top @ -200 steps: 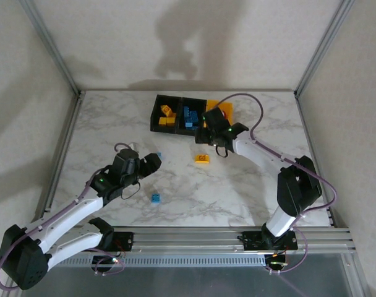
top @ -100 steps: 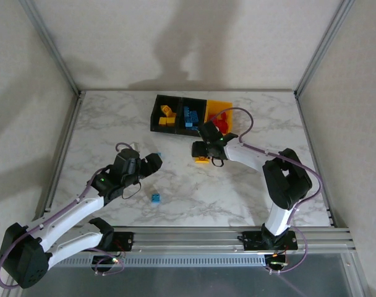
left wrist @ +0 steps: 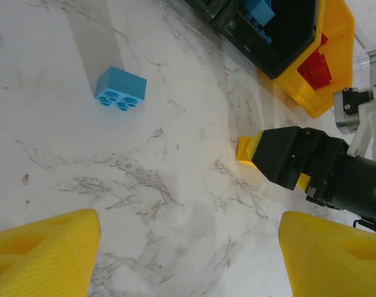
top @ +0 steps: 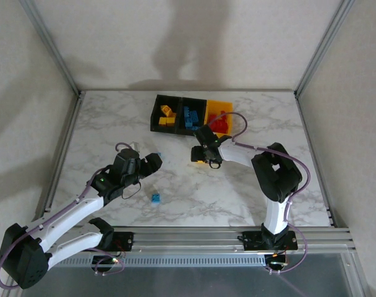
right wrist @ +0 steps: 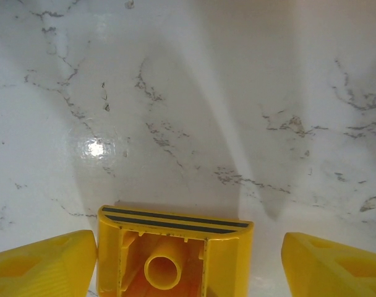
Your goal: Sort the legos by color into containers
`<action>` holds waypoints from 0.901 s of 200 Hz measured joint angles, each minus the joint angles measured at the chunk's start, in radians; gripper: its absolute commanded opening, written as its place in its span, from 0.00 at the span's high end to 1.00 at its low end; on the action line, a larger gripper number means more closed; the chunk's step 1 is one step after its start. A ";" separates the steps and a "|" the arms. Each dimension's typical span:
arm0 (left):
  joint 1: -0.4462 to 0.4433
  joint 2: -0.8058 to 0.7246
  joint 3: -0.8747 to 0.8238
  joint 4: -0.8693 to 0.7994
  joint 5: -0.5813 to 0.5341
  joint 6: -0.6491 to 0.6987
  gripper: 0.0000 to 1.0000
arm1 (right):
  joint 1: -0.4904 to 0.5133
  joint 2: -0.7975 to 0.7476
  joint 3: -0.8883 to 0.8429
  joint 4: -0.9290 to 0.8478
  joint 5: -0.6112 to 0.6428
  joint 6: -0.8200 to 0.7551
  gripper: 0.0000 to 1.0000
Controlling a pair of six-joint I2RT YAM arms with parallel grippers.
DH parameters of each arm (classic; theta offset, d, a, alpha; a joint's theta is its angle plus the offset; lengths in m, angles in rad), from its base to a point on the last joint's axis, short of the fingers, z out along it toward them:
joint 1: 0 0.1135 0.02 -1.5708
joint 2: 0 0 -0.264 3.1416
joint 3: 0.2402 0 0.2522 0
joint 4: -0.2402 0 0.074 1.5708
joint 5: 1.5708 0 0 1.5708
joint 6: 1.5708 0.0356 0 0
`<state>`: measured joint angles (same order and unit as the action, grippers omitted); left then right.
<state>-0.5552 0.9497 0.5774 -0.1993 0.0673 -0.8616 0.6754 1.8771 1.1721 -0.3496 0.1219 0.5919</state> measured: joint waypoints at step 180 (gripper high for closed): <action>0.065 -0.061 -0.004 -0.059 -0.056 -0.019 0.24 | 0.062 0.097 0.402 -0.094 0.008 -0.055 0.44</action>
<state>-0.4900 0.8883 0.5735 -0.2584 0.0113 -0.8810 0.7376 1.9736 1.5745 -0.4435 0.1303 0.5373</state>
